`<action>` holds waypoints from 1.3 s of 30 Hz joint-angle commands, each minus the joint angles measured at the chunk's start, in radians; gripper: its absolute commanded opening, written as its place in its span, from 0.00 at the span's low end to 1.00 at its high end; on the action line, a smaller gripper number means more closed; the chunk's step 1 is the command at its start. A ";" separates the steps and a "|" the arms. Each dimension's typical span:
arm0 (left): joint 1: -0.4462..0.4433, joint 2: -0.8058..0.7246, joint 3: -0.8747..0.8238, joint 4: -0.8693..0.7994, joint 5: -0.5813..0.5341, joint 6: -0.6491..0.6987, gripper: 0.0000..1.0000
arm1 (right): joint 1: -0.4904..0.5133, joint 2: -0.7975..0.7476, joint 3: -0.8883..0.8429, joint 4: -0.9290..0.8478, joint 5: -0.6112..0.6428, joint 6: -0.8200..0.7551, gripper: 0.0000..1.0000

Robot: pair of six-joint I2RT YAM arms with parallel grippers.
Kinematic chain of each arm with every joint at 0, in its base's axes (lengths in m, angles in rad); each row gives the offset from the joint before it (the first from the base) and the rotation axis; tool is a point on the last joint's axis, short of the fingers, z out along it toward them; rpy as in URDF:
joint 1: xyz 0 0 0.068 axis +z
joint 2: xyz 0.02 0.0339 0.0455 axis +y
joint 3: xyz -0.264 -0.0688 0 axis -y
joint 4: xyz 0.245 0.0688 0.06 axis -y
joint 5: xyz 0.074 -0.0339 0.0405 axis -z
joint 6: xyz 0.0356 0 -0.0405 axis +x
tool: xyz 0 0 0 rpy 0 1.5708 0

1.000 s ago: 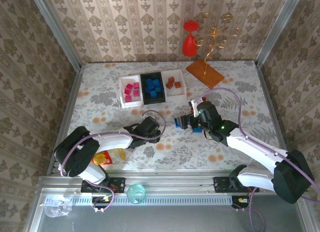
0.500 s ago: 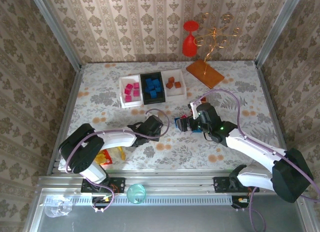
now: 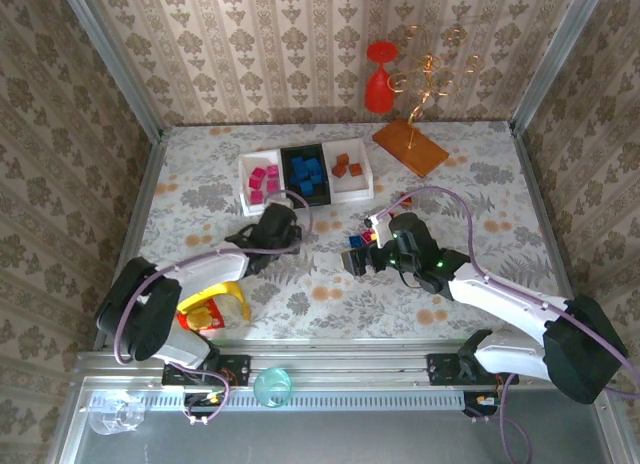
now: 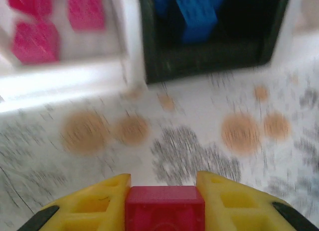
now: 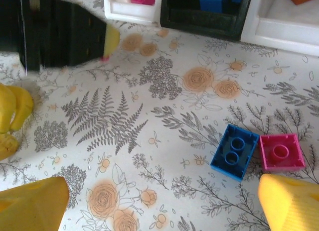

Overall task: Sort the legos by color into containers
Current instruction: Place the lego in the container, then pick up the lego from the center of the table.

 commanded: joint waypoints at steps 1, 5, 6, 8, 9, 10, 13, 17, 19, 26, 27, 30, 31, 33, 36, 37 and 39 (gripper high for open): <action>0.085 0.006 0.087 0.003 0.042 0.079 0.27 | 0.009 0.022 0.020 0.054 -0.006 0.024 0.99; 0.185 0.100 0.196 0.006 0.058 0.102 0.27 | 0.013 0.042 0.046 0.031 0.048 0.046 0.99; 0.202 0.133 0.231 0.000 0.058 0.109 0.27 | 0.012 0.046 0.054 0.013 0.078 0.054 0.99; 0.227 0.199 0.296 -0.011 0.055 0.121 0.27 | 0.012 0.052 0.068 -0.023 0.140 0.070 0.99; 0.241 0.234 0.332 -0.018 0.056 0.126 0.28 | 0.012 0.053 0.075 -0.039 0.168 0.080 0.99; 0.250 0.272 0.369 -0.026 0.060 0.128 0.28 | 0.011 0.054 0.079 -0.053 0.195 0.090 0.99; 0.271 0.371 0.460 -0.048 0.077 0.144 0.30 | 0.012 0.062 0.083 -0.072 0.243 0.109 0.99; 0.279 0.426 0.545 -0.089 0.081 0.163 0.35 | 0.012 0.110 0.115 -0.152 0.322 0.120 0.98; 0.279 0.413 0.552 -0.091 0.084 0.169 0.40 | 0.012 0.135 0.125 -0.185 0.356 0.129 0.98; 0.278 0.253 0.462 -0.061 0.124 0.158 0.61 | 0.013 0.172 0.138 -0.201 0.332 0.137 0.96; 0.276 0.220 0.435 -0.048 0.137 0.149 0.64 | 0.017 0.184 0.139 -0.199 0.323 0.144 0.95; 0.272 0.119 0.355 -0.026 0.204 0.122 0.68 | 0.045 0.241 0.141 -0.194 0.312 0.166 0.92; 0.268 0.078 0.319 -0.014 0.241 0.112 0.69 | 0.057 0.259 0.141 -0.192 0.316 0.173 0.91; 0.253 0.008 0.245 0.019 0.320 0.101 0.71 | 0.073 0.289 0.139 -0.183 0.317 0.191 0.88; 0.221 -0.074 0.134 0.062 0.471 0.113 0.74 | 0.091 0.329 0.138 -0.149 0.326 0.212 0.83; 0.210 -0.094 0.103 0.074 0.518 0.118 0.74 | 0.096 0.341 0.141 -0.141 0.334 0.216 0.80; 0.195 -0.124 0.059 0.090 0.577 0.106 0.75 | 0.104 0.362 0.147 -0.124 0.358 0.218 0.76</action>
